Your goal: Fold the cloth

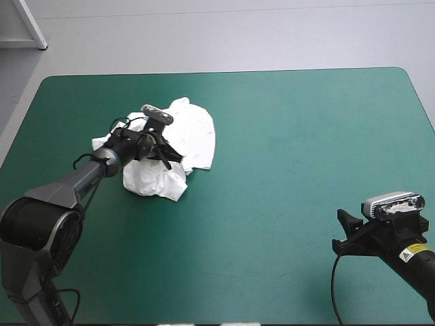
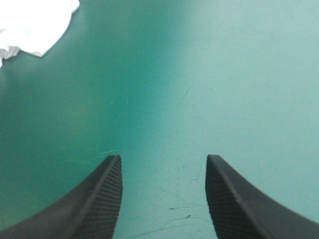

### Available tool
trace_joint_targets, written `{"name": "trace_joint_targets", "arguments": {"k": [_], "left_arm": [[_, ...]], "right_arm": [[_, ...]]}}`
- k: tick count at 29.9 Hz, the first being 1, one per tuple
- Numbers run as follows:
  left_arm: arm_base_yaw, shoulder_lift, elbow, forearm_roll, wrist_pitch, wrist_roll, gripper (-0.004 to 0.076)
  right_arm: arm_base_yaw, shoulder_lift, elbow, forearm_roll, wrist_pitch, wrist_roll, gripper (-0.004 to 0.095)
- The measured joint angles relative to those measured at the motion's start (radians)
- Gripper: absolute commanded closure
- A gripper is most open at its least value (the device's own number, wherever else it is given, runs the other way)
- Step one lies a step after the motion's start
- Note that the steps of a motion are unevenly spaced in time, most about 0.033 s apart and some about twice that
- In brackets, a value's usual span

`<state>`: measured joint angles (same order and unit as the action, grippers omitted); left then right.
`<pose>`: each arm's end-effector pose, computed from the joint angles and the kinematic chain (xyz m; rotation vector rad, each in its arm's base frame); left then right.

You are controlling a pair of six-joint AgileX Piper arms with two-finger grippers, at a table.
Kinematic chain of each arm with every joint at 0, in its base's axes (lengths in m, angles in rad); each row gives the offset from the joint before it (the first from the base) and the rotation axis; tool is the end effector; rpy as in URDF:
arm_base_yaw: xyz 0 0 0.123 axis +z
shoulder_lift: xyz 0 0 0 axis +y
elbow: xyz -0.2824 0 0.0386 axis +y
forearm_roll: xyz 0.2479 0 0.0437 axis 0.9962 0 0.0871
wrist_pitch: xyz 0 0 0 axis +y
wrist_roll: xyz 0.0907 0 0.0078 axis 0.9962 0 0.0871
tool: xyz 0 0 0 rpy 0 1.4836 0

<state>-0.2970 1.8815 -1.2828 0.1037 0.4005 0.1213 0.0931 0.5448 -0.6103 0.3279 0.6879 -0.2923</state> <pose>0.3914 -0.1159 0.2046 0.6135 2.4028 0.0160 0.0986 0.0279 0.3187 -0.2586 2.0609 0.2493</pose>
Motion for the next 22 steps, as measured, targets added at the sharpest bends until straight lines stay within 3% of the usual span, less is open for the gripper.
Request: {"name": "trace_joint_targets", "arguments": {"k": [8,16,19,22], "left_arm": [[-0.291,-0.008,-0.006,-0.006,0.066,0.006,0.0703],[-0.458,-0.010,-0.006,-0.005,0.084,0.009,0.0684],[-0.474,-0.010,-0.006,-0.005,0.085,0.028,0.0555],[-0.474,-0.010,-0.008,-0.005,0.092,0.031,0.0309]], "right_arm": [[0.000,0.000,-0.001,0.000,0.000,0.000,0.0413],[0.000,0.000,-0.002,-0.002,0.004,0.005,0.0412],[0.000,0.000,-0.003,-0.003,0.010,0.005,0.0412],[0.000,0.000,-0.003,-0.007,0.033,0.006,0.0412]]}}
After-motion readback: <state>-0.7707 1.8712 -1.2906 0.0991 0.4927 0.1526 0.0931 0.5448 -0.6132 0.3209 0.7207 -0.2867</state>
